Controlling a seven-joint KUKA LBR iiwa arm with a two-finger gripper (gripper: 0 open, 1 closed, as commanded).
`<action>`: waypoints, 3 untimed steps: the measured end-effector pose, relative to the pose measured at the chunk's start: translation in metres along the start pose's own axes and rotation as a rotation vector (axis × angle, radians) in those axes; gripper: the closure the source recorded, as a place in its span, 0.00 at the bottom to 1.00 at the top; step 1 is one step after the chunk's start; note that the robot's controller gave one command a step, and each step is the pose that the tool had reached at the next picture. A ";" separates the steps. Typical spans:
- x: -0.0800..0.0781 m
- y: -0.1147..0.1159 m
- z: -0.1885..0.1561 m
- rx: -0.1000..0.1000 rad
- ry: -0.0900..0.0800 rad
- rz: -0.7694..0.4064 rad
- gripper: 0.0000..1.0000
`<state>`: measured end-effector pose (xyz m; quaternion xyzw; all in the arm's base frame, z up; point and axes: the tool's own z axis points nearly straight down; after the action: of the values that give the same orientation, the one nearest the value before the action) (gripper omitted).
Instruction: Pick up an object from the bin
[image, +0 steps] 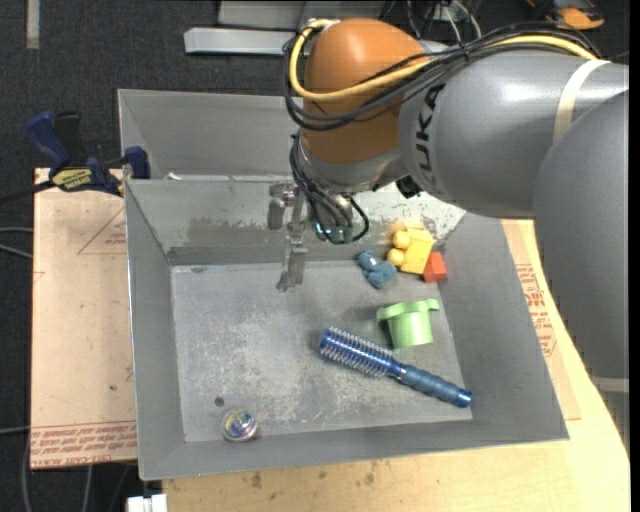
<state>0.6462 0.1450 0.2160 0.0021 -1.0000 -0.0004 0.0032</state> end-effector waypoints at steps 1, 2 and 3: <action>0.011 -0.078 0.149 0.000 -0.002 0.791 0.00; 0.069 -0.090 0.116 -0.001 -0.005 0.760 0.00; 0.085 -0.095 0.109 -0.001 -0.004 0.780 0.00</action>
Offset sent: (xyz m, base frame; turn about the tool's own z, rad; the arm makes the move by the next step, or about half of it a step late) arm -0.0101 -0.0773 -0.1460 0.7924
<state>0.5613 0.0498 0.1079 -0.3783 -0.9257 0.0002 0.0012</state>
